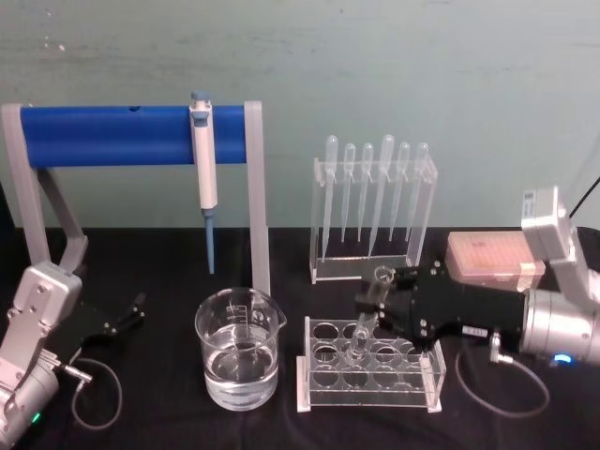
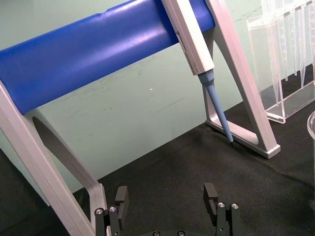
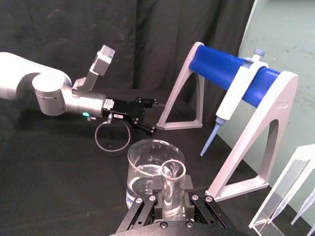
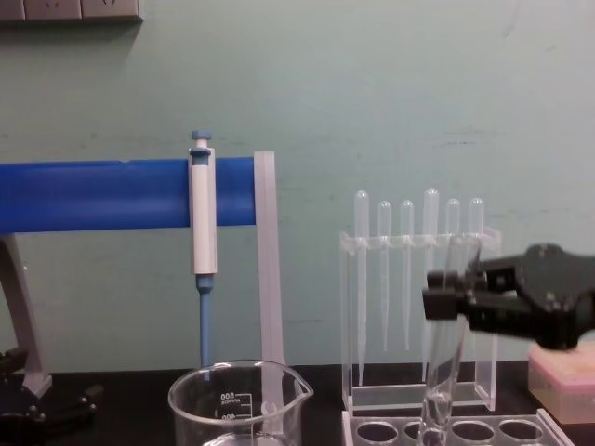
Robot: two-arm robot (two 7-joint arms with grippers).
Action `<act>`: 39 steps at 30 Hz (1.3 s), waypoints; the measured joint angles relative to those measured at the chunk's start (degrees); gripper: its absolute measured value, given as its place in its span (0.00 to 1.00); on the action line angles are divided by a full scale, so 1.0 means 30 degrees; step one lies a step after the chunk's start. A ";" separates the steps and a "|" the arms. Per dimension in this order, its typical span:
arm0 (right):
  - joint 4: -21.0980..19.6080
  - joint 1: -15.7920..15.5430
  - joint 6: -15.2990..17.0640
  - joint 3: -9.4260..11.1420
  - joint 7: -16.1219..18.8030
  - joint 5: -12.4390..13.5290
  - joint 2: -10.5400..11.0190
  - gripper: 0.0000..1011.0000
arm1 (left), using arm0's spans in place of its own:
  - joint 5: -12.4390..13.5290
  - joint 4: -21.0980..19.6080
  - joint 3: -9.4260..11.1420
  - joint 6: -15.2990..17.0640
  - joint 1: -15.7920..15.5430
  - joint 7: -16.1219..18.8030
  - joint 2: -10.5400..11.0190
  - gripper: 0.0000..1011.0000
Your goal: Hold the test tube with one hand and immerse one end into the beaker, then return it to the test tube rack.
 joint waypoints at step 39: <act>0.2032 0.6013 0.1601 -0.3619 0.1477 0.0883 -0.3549 0.22 | 0.0001 0.0000 0.0001 0.0000 0.0000 0.0000 0.0000 0.99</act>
